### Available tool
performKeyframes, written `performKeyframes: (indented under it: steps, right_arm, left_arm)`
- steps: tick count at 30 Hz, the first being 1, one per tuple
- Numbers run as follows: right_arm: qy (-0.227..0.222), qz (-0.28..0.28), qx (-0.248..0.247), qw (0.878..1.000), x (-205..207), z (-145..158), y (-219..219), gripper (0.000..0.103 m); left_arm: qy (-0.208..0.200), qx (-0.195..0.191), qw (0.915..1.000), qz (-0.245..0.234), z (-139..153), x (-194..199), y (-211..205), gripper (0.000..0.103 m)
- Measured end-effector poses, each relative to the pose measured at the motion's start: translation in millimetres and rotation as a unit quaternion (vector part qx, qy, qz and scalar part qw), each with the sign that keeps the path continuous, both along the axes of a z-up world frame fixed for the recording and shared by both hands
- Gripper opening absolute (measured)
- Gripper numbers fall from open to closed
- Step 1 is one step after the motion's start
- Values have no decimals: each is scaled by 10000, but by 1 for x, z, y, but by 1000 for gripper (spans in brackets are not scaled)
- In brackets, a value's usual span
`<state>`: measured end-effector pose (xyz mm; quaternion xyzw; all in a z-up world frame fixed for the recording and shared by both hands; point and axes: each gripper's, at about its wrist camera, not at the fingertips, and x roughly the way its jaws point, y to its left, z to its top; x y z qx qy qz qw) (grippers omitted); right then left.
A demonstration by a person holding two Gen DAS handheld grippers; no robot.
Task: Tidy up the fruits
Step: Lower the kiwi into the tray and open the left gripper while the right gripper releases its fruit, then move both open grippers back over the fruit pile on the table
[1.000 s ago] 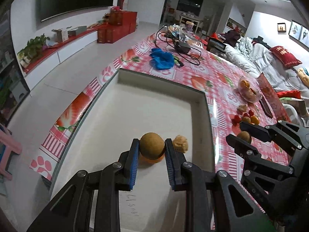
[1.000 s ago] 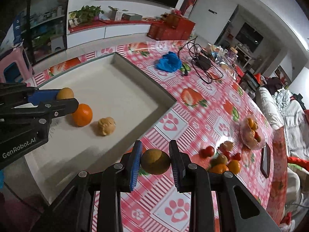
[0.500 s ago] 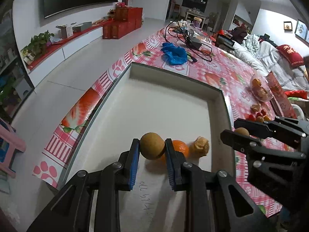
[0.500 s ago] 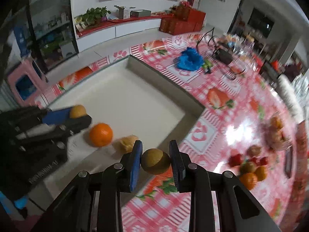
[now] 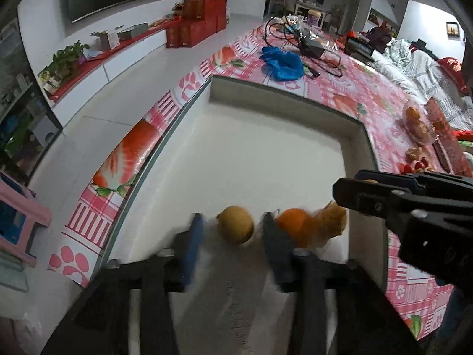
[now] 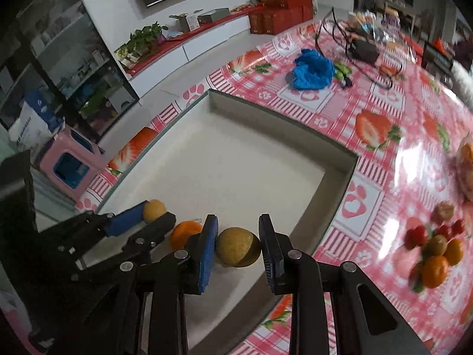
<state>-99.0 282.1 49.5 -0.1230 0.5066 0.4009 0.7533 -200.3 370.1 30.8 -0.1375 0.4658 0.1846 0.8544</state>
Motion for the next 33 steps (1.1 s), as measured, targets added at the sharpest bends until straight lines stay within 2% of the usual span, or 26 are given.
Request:
performKeyframes:
  steps: [2,3,7,8,9,10,11,19,20,21,27,33]
  right_arm:
    - [112,-63,36,9999,2,-2,-2,30]
    - [152,-92,50,9998,4,-2,-3,30]
    - [286,-156,103,9994,7,-3,-8,31]
    - [292,-188,122,9993,8,-2,-10,40]
    - [278,-224,148,9993,8,-1,-13,70]
    - [219,-281,195,9992,7,2,-16,83]
    - [154,-317,235,9991,7,5,-18,87]
    - [27,-656,242,9975,16,13,-49,87]
    - [24,-769,223,9968,19,13,-58,89]
    - [15,-896,205,9958,22,13,-68,103]
    - [-130,-1506,296,9881,39,24,-131,103]
    - [-233,-2403,267,9700,66,30,-208,103]
  left_arm:
    - [-18,11,10000,-1,0,-1,0,76]
    - [-26,6,10000,2,1,-1,-1,79]
    - [57,71,10000,33,0,0,-2,80]
    - [80,82,9999,43,0,1,-3,81]
    - [102,79,9999,41,0,1,-4,81]
    - [116,73,9999,37,0,2,-4,81]
    - [129,74,9999,38,0,2,-5,81]
    - [86,31,9999,-132,15,6,-18,81]
    - [76,16,9998,-175,18,8,-21,81]
    - [46,4,9997,-249,23,10,-25,81]
    - [-238,89,9972,-703,62,27,-55,81]
    - [-506,157,9891,-1376,100,58,-103,81]
